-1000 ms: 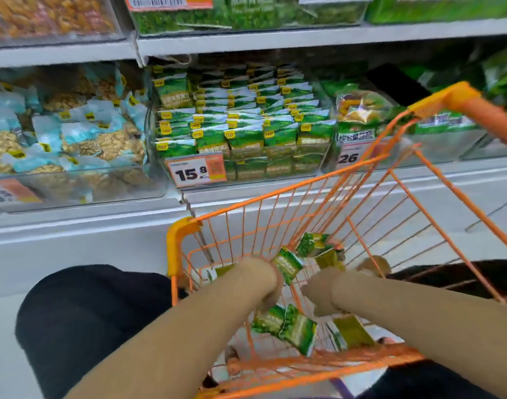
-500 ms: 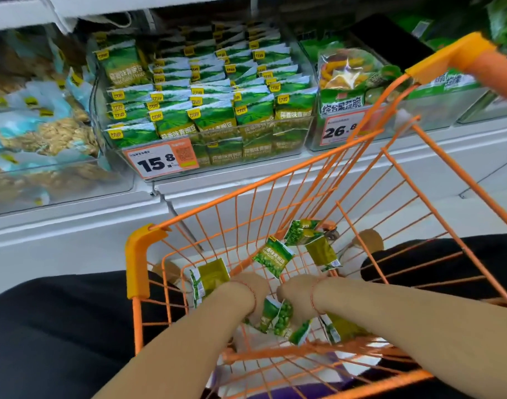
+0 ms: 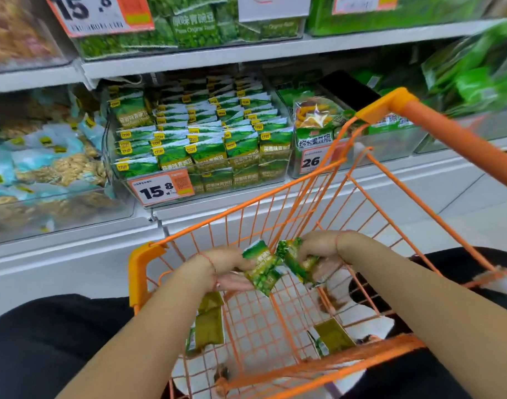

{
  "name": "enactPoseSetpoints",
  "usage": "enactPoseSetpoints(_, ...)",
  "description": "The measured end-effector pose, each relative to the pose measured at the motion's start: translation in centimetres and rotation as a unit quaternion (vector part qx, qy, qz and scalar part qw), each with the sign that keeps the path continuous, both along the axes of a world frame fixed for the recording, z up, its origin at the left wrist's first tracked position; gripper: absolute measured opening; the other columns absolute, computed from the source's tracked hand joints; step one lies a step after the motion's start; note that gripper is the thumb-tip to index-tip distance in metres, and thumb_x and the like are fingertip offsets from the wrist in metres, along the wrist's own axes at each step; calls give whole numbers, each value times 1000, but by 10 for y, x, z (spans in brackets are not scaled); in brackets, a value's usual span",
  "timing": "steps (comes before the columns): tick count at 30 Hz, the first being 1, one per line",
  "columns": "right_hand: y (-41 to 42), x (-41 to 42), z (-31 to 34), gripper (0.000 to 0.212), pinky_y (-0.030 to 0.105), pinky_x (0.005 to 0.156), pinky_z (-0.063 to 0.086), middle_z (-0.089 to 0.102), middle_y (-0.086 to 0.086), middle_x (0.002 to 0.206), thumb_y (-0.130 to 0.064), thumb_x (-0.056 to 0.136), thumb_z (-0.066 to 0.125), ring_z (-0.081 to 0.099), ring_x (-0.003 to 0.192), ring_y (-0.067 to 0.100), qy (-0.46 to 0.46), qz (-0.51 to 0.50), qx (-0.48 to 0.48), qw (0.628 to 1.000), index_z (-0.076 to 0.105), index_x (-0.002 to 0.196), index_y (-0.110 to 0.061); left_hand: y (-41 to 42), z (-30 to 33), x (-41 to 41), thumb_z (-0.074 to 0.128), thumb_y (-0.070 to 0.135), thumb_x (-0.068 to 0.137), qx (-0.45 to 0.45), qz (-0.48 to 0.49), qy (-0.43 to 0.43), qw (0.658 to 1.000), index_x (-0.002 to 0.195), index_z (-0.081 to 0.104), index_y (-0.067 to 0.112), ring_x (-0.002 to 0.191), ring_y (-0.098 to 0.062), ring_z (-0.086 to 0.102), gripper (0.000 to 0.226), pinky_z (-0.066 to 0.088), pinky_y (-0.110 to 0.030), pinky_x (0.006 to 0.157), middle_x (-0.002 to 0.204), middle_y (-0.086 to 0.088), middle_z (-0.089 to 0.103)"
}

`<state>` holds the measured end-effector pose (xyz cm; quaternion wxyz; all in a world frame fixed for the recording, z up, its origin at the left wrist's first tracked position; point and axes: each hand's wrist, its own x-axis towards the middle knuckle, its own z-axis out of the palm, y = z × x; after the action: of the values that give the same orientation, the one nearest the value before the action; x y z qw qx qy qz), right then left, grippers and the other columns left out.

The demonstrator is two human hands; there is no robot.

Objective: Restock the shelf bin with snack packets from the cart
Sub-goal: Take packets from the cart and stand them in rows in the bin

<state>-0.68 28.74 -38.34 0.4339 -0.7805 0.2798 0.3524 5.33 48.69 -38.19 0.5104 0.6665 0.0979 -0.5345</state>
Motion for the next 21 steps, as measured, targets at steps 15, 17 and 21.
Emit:
enactPoseSetpoints(15,11,-6,2,23,35,73,60,68,11,93,4,90,39,70,77,23,-61,-183,298,935,56,104,-3,-14,-16,-29,41,-8,95,-191,204,115,953,95,55,-3,90,-30,61,15,58,-36,72,96,-19,63)
enactPoseSetpoints(17,9,-8,1,20,38,72,60,63,12,105,-5,91,39,69,83,27,-52,-182,309,932,52,106,-4,-14,-16,-30,42,-9,95,-179,194,102,959,93,55,-1,88,-27,62,15,52,-37,85,93,-17,64)
enactPoseSetpoints(21,5,-9,3,50,37,82,56,60,3,123,-52,88,56,63,108,20,-37,-92,245,964,58,122,-15,-16,-14,-26,51,-7,92,-145,75,8,987,119,53,4,101,-23,62,30,52,-32,87,111,-15,63)
